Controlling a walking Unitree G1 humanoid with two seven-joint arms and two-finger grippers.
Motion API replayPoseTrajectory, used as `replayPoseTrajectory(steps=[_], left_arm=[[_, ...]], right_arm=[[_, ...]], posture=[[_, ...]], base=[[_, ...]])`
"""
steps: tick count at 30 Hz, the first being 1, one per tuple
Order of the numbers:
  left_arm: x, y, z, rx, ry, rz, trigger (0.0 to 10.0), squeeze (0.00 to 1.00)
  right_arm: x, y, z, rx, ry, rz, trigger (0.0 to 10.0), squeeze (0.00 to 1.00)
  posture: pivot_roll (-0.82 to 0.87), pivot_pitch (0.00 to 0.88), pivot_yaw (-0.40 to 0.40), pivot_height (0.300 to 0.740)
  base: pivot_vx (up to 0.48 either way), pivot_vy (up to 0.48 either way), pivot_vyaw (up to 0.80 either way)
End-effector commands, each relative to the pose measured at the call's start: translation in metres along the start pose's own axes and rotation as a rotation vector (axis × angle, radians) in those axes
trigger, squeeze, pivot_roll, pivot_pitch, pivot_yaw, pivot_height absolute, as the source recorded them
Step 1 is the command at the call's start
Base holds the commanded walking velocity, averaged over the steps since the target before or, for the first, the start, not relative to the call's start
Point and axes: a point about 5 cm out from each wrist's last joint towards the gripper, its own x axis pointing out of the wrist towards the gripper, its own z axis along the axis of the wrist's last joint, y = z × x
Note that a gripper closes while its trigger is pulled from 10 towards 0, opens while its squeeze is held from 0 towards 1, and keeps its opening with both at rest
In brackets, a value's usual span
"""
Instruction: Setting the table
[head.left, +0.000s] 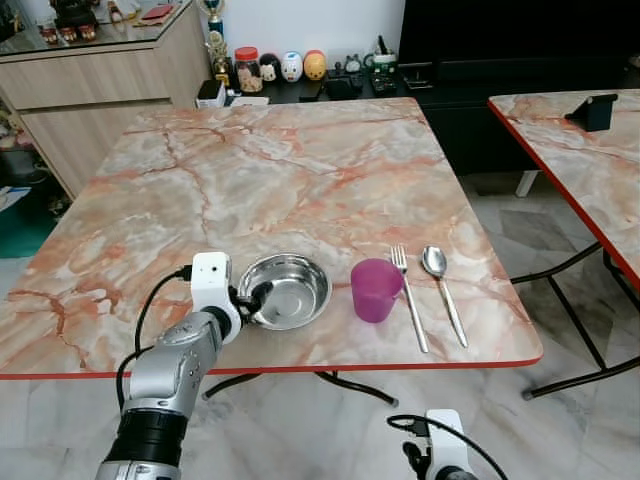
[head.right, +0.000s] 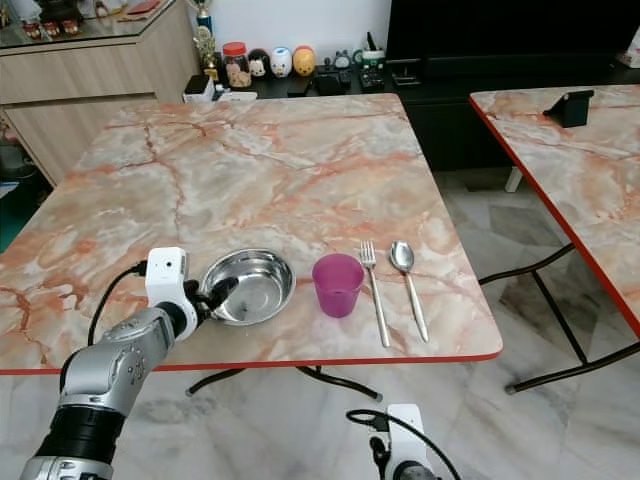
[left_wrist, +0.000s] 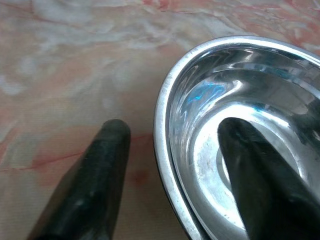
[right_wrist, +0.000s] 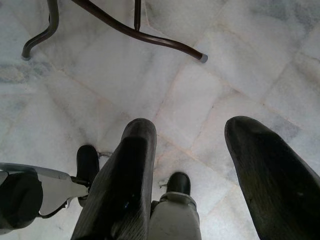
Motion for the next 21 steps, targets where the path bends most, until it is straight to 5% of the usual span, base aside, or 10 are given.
replayPoseTrajectory(steps=[1,21], left_arm=[[0.0002,0.001,0.0026,0.025,0.013,0.007,0.0,0.0],[-0.0004,-0.001,0.0033,0.02,0.012,0.002,0.0,0.0]], right_arm=[[0.0005,0.0013,0.0014,0.008,-0.001,0.002,10.0,0.0],[0.0004,0.0007,0.0015,0.006,0.0,0.001,10.0,0.0]], posture=[[-0.03,0.0,0.058,0.723],[-0.03,0.0,0.054,0.723]], base=[[0.0,0.0,0.0],[0.0,0.0,0.0]])
